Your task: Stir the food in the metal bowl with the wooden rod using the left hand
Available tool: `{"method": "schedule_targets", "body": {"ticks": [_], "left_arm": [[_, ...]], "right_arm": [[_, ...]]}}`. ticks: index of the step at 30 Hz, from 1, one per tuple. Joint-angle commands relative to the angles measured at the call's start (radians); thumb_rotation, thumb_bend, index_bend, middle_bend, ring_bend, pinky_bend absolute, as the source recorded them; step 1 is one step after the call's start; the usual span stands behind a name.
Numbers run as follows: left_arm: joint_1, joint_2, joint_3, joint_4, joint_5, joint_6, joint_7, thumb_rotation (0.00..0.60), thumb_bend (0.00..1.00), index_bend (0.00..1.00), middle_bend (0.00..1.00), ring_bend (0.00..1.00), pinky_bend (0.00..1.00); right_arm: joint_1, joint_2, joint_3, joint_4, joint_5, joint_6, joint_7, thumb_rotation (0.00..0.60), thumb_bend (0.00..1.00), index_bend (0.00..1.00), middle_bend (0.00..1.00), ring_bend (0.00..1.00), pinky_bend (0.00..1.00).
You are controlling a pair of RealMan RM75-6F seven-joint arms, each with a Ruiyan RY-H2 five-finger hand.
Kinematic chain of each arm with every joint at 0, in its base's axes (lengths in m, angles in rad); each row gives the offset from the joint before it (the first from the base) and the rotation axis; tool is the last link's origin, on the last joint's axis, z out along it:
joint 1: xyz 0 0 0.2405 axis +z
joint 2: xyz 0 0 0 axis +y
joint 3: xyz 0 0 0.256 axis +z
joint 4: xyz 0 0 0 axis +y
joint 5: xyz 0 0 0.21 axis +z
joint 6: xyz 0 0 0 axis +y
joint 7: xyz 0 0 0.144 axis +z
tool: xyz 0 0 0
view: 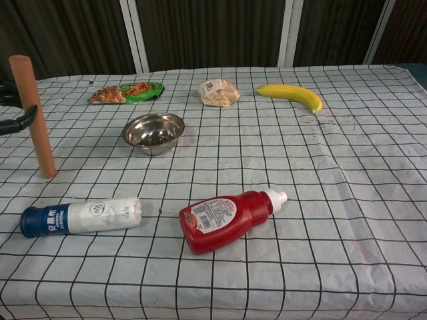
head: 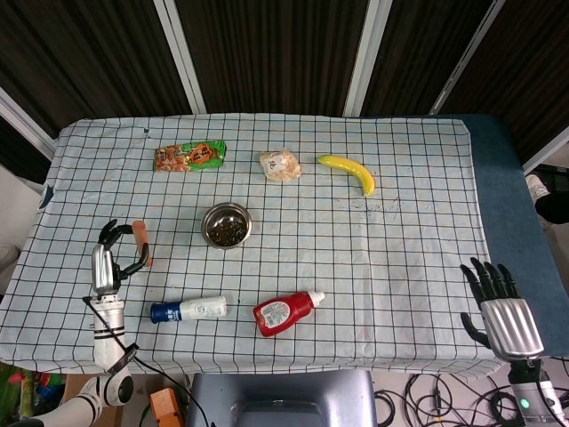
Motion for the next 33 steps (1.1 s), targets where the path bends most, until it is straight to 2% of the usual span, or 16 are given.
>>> {"method": "schedule_targets", "body": {"ticks": [1,14,17,20,26,33], "left_arm": [[0.018,-0.015,-0.028,0.034,-0.022,-0.018,-0.073,0.6,0.46,0.73,0.69,0.36,0.15],[0.073,-0.019,0.008,0.144,0.01,-0.01,-0.24,0.6,0.52,0.71,0.66,0.32,0.09],[0.075,-0.01,0.023,0.159,0.022,-0.038,-0.274,0.6,0.52,0.64,0.62,0.31,0.1],[0.078,-0.001,0.046,0.158,0.04,-0.057,-0.296,0.6,0.49,0.54,0.54,0.26,0.1],[0.075,0.053,0.061,0.074,0.04,-0.154,-0.358,0.6,0.42,0.29,0.34,0.14,0.15],[0.072,0.158,0.009,-0.149,-0.014,-0.236,-0.372,0.6,0.4,0.19,0.31,0.12,0.17]], "right_arm": [[0.001,-0.001,0.0,0.001,0.0,-0.001,-0.001,0.6,0.31,0.0,0.0,0.0,0.0],[0.001,-0.001,0.011,0.001,0.019,-0.001,-0.004,0.6,0.31,0.0,0.0,0.0,0.0],[0.0,0.0,0.01,-0.001,0.015,0.003,-0.004,0.6,0.31,0.0,0.0,0.0,0.0],[-0.002,0.003,0.008,-0.004,0.012,0.006,-0.002,0.6,0.31,0.0,0.0,0.0,0.0],[-0.005,0.008,0.009,-0.006,0.012,0.012,0.009,0.6,0.31,0.0,0.0,0.0,0.0],[-0.005,0.009,0.01,-0.004,0.013,0.01,0.011,0.6,0.31,0.0,0.0,0.0,0.0]]}}
